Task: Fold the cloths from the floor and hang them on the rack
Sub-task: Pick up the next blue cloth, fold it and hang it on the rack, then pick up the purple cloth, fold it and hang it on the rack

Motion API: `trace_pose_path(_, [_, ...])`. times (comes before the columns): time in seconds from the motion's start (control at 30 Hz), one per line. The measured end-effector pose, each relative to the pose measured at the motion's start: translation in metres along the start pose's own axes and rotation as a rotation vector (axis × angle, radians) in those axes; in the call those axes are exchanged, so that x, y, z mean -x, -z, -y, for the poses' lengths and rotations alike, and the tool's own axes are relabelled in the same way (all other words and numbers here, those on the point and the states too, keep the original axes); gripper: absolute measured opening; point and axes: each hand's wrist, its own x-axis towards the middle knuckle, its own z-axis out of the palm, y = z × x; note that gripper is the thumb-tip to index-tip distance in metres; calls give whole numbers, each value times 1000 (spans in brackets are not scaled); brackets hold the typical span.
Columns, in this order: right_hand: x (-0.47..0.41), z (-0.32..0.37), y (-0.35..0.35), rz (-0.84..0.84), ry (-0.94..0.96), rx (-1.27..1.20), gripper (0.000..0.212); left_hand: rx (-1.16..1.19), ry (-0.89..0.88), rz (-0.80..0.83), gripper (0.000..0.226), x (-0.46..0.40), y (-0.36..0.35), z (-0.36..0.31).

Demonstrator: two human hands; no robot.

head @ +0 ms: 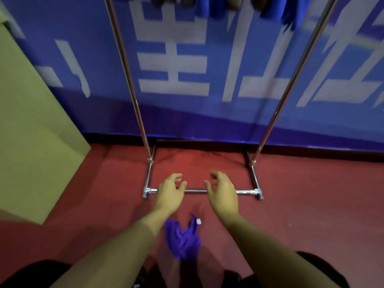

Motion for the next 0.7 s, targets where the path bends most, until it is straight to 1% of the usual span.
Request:
trace_pose_path(0.17, [12,-54,-63,233,-130,116,35,-100,121,170,35,0,-31,94])
trace_pose_path(0.27, [14,-87,-94,357,-216,198,40,-122,245,189,37,-2,-50,138])
trace_pose_path(0.37, [13,-114,-124,410,-311,223,44,-102,406,206,36,-9,-77,188])
trace_pose_path(0.43, [17,-126,-137,446,-381,233,51,-76,500,224,37,-8,-90,212])
trace_pose_path(0.47, [18,-134,-148,479,-421,237,57,-70,557,239,38,-9,-100,226])
trace_pose_path(0.6, [29,-158,-185,616,-565,211,82,39,694,233,43,-14,-131,257])
trace_pose_path(0.7, [40,-171,-209,634,-673,190,88,138,748,245,39,-16,-152,277])
